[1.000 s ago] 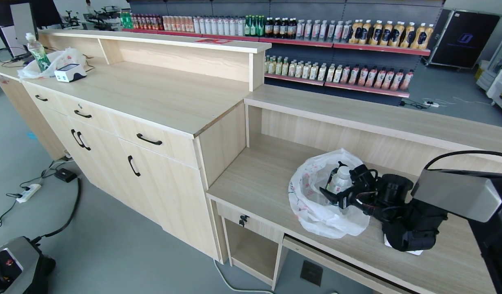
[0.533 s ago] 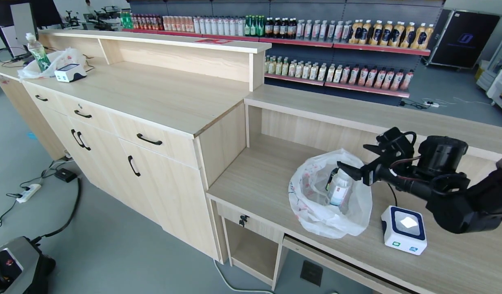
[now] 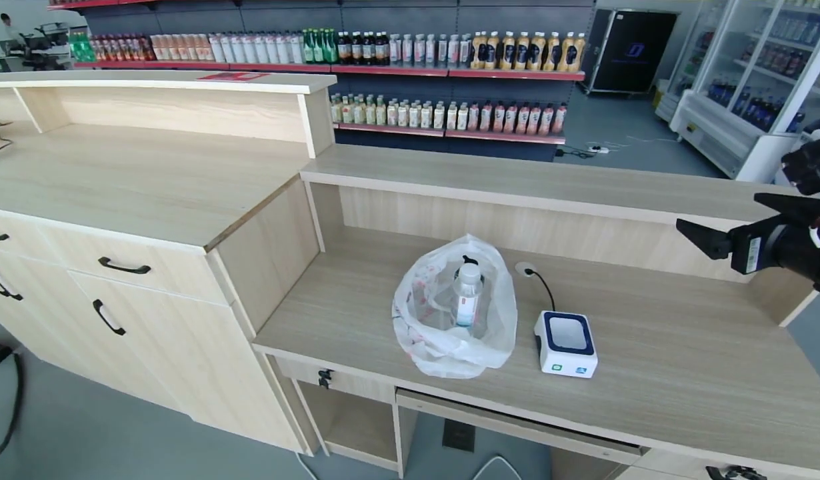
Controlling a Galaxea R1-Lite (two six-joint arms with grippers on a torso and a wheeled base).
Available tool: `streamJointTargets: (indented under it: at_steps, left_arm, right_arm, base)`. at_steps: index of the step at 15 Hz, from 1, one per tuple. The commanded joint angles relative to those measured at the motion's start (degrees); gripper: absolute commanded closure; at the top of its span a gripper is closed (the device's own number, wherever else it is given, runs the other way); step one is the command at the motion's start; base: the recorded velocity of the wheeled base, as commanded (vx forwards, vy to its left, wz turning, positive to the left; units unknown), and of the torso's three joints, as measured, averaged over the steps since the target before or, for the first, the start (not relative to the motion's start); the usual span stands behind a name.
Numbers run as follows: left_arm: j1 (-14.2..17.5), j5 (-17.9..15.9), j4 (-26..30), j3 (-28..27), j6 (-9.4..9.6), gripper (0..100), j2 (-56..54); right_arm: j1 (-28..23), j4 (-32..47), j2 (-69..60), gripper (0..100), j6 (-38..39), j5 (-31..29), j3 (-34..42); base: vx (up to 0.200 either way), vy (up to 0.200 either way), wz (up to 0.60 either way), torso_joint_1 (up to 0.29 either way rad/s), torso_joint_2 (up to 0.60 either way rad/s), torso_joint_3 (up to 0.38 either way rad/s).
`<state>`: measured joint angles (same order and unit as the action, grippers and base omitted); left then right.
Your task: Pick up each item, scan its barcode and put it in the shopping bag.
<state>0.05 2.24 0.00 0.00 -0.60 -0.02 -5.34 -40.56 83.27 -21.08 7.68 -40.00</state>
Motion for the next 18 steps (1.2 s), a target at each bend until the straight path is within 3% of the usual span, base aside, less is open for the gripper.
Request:
streamJointTargets:
  at_steps: [1, 3, 6, 8, 11, 14, 15, 18]
  left_arm:
    - [0.04, 0.04, 0.0, 0.0, -0.02, 0, 0.02]
    - [0.04, 0.04, 0.0, 0.0, -0.02, 0, 0.02]
    - [0.04, -0.05, 0.0, 0.0, -0.02, 0, 0.02]
    - [0.04, 0.04, 0.0, 0.0, -0.02, 0, 0.02]
    - [0.04, 0.04, 0.0, 0.0, -0.02, 0, 0.02]
    - [0.04, 0.04, 0.0, 0.0, -0.02, 0, 0.02]
    - [0.04, 0.04, 0.0, 0.0, -0.02, 0, 0.02]
    - [0.04, -0.05, 0.0, 0.0, -0.02, 0, 0.02]
  right_arm:
    - [-4.68, 11.29, -12.61, 0, 4.29, -6.36, -0.52]
    - [-5.3, 21.22, -19.82, 0, 9.48, -12.95, 2.03]
    - [-5.12, 27.9, -31.68, 0, 10.97, -14.45, 9.85]
    - [-2.83, 26.23, -40.21, 0, 13.69, -13.92, 19.96]
    - [-2.92, 13.84, -50.4, 0, 13.43, -13.83, 40.0]
    - [-3.63, 26.85, -61.74, 0, 13.26, -5.48, 40.0]
    - [-3.71, 37.31, -68.68, 0, 13.78, -6.45, 40.0]
    - [-3.63, 40.73, -77.65, 0, 16.51, -6.45, 39.91]
  base:
    - [0.0, 0.0, -0.6, 0.002, -0.01, 0.002]
    - [0.0, 0.0, -0.6, 0.005, 0.0, 0.0]
    - [0.0, 0.0, -0.6, -0.004, 0.0, 0.002]
    - [0.0, 0.0, -0.6, 0.005, 0.0, 0.0]
    - [0.0, 0.0, 0.0, 0.0, 0.0, 0.0]
    - [0.0, 0.0, 0.0, 0.0, 0.0, 0.0]
    - [0.0, 0.0, 0.0, 0.0, 0.0, 0.0]
    - [0.0, 0.0, 0.0, 0.0, 0.0, 0.0]
